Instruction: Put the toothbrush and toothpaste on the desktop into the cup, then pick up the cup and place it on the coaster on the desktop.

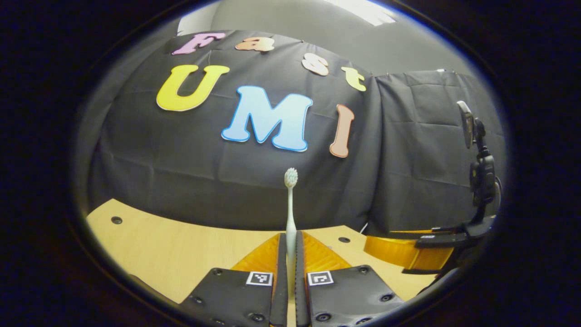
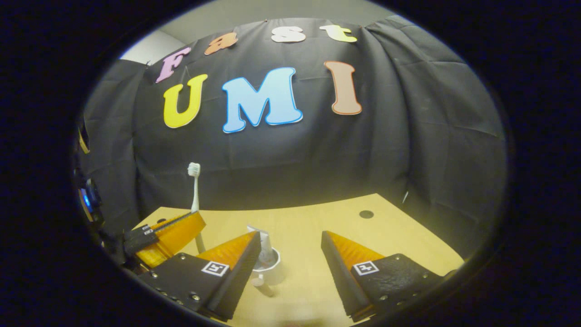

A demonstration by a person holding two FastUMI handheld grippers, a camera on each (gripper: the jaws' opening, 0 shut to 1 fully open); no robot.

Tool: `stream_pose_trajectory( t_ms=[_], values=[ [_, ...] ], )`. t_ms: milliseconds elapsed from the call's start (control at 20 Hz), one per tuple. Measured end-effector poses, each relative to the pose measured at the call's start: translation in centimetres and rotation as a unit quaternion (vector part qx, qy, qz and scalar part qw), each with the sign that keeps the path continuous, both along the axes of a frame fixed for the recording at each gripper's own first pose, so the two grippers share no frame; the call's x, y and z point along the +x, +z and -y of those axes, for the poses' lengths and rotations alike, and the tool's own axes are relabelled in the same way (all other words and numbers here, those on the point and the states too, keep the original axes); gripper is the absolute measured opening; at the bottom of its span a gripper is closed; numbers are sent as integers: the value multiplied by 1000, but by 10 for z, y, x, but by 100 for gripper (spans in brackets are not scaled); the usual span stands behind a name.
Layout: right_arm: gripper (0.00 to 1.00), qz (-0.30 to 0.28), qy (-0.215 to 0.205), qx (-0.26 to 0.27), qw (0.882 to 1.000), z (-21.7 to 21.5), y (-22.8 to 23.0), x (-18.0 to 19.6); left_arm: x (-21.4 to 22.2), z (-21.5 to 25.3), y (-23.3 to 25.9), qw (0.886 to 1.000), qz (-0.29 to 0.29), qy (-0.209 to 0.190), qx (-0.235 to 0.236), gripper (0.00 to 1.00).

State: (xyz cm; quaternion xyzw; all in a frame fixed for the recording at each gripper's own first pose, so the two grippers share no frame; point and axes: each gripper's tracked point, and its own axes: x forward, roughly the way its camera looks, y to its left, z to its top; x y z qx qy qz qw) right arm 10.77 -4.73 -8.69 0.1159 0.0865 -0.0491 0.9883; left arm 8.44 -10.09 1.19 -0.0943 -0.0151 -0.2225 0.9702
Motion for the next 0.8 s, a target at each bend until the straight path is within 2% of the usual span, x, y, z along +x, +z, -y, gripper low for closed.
stream_pose_trajectory(
  t_ms=[300, 450, 800],
  values=[
    [84, -24, -26, -11, 999, 27, -5, -42, 24, 28, 19, 998, 45, -16, -31, 12],
    [84, -39, -31, -18, 999, 35, -12, -54, 41, 40, 1, 999, 32, -24, -36, 14],
    [84, -64, -27, 17, 997, 35, -27, -62, 55, 53, -43, 999, 12, -30, -35, 14]
  ],
)
